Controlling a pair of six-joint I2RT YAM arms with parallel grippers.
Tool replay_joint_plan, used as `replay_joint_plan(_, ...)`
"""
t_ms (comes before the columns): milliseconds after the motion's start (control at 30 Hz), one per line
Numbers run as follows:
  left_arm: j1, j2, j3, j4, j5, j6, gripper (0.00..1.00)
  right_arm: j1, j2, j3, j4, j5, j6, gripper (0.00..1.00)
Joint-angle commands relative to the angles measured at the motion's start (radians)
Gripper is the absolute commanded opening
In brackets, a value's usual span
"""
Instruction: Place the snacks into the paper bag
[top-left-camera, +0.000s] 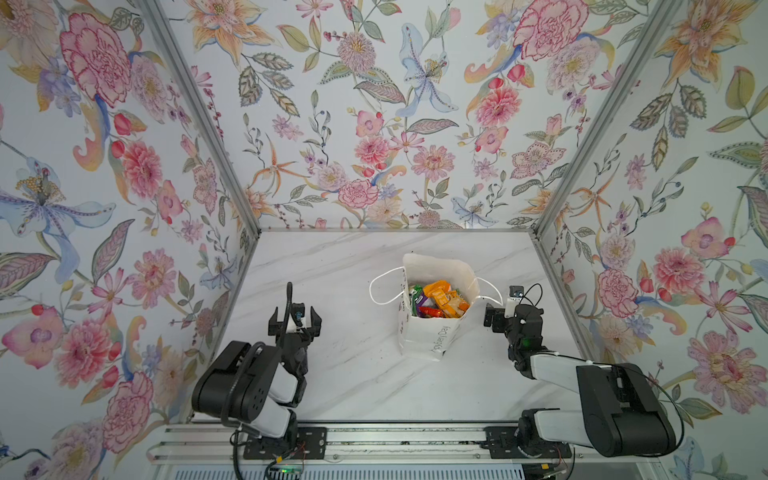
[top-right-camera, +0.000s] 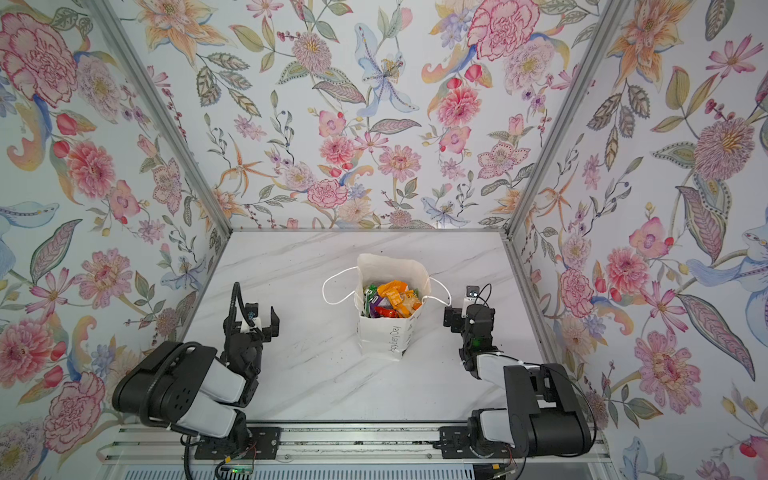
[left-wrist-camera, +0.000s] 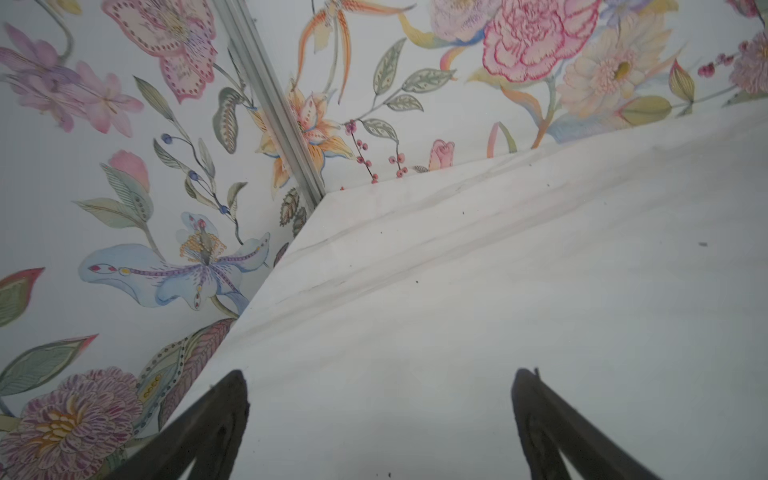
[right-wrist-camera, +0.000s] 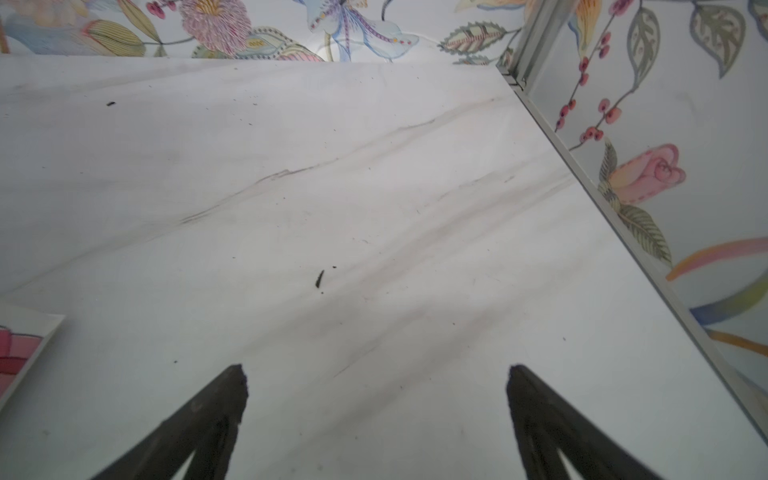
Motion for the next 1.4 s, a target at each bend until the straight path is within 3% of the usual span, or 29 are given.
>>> replay_joint_plan(0, 0.02, 0.04, -0.003, 0.301, 0.048, 0.01, 0.99, 0.007, 0.021, -0.029, 0.254, -0.054, -0.092, 0.99)
replay_joint_plan(133, 0.048, 0.034, 0.021, 0.25, 0.03, -0.028, 0.99, -0.006, 0.136, -0.075, 0.468, -0.049, -0.089, 0.99)
replay_joint_plan(233, 0.074, 0.007, 0.072, 0.115, 0.021, -0.064, 0.99, -0.034, 0.225, -0.05, 0.512, -0.018, -0.05, 0.99)
replay_joint_plan(267, 0.078, 0.002, 0.1, 0.058, 0.007, -0.074, 0.99, -0.034, 0.206, -0.018, 0.402, 0.015, -0.029, 0.99)
replay_joint_plan(300, 0.08, -0.002, 0.129, -0.006, -0.015, -0.084, 0.99, -0.058, 0.184, 0.012, 0.324, -0.028, -0.009, 0.99)
replay_joint_plan(333, 0.083, -0.006, 0.148, -0.061, -0.047, -0.099, 0.99, -0.084, 0.201, 0.007, 0.371, -0.07, 0.002, 0.99)
replay_joint_plan(533, 0.083, -0.007, 0.143, -0.026, -0.051, -0.104, 0.99, -0.064, 0.201, 0.0, 0.376, 0.001, 0.003, 0.99)
replay_joint_plan(700, 0.087, 0.012, 0.045, 0.183, -0.075, -0.114, 0.99, -0.064, 0.201, 0.001, 0.375, 0.0, 0.002, 0.99)
replay_joint_plan(1367, 0.088, 0.012, 0.043, 0.18, -0.067, -0.111, 0.99, -0.065, 0.201, 0.005, 0.367, -0.006, 0.003, 0.99)
